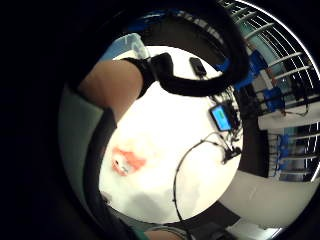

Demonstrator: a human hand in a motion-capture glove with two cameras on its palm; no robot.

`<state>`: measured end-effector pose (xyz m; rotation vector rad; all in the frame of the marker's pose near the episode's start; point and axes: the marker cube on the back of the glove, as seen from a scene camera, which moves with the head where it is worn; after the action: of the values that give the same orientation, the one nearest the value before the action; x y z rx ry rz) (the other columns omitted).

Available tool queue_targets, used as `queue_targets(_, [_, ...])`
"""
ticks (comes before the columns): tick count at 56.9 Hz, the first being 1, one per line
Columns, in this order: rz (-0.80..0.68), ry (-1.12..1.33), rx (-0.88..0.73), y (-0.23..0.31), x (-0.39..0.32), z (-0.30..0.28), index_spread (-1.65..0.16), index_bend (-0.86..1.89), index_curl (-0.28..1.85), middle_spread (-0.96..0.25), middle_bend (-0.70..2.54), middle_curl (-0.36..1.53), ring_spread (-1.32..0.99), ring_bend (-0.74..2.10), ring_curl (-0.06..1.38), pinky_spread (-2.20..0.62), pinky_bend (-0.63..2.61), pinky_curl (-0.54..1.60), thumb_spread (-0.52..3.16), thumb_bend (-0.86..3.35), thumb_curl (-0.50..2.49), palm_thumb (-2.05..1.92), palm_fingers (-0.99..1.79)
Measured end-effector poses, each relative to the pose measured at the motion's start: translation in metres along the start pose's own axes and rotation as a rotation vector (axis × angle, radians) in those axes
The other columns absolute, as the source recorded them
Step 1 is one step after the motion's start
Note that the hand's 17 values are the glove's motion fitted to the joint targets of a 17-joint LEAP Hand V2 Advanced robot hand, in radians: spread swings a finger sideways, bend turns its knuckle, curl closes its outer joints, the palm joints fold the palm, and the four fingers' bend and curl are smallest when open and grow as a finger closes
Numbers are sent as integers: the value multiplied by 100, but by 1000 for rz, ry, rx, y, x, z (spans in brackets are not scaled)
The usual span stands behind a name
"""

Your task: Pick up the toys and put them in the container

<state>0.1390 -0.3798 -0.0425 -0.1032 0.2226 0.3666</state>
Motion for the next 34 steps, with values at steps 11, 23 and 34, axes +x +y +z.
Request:
queue_targets(11, [-36,-30,-114,46,8,69,-41,18,52,-14,15,29,-11,24,47,4,123,33,135,-1,36,1,-5])
queue_targets(23, [-44,-47,-295,71,4,148,-41,18,49,-15,15,29,-10,21,45,4,119,32,134,-1,35,2,-4])
queue_targets(34, [-37,52,-387,73,-7,186,-40,13,45,-16,16,28,-10,20,44,4,123,33,130,-1,34,5,-6])
